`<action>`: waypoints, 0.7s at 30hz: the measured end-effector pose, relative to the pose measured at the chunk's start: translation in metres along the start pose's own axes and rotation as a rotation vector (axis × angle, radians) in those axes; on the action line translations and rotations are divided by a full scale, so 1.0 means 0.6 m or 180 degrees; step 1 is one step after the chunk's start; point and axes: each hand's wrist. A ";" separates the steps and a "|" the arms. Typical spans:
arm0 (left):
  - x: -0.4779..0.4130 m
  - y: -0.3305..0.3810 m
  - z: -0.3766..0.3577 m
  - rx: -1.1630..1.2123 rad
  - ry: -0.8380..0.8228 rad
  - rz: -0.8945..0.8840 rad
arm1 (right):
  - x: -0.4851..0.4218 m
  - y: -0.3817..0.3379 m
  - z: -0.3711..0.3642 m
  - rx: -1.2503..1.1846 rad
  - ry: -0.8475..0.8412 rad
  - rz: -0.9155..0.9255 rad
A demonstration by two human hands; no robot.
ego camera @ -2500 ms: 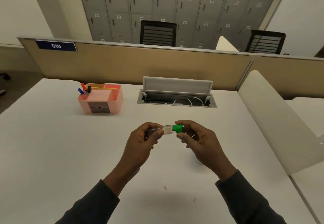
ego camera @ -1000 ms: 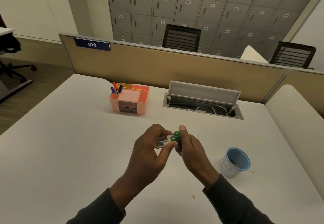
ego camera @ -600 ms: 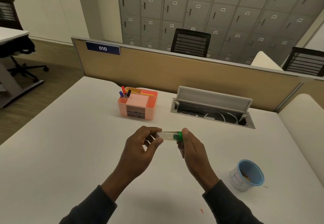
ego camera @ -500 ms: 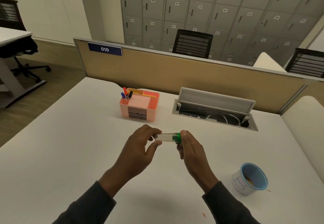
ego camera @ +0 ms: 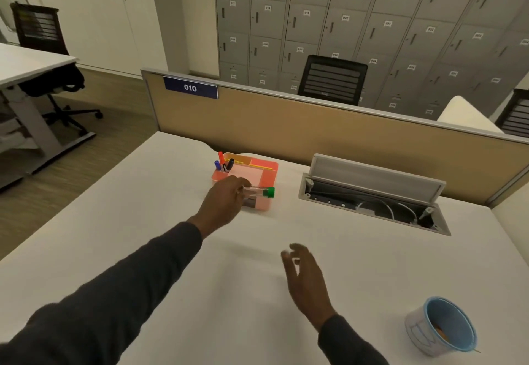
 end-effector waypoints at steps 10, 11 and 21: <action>-0.127 -0.094 -0.030 -0.0570 0.0282 0.0333 | 0.060 0.150 -0.071 0.2350 -0.0421 0.0703; -0.134 -0.103 -0.037 -0.0614 0.0275 0.0360 | 0.055 0.153 -0.073 0.2386 -0.0399 0.0681; -0.145 -0.142 -0.072 -0.0692 0.0077 0.0473 | 0.047 0.170 -0.089 0.2510 -0.0338 0.0607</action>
Point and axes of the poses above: each hand's wrist, its own x-axis away from the middle knuckle, its own z-axis out of the back of the hand, y = z × x, and after that the axes turned 2 degrees about x, right-handed
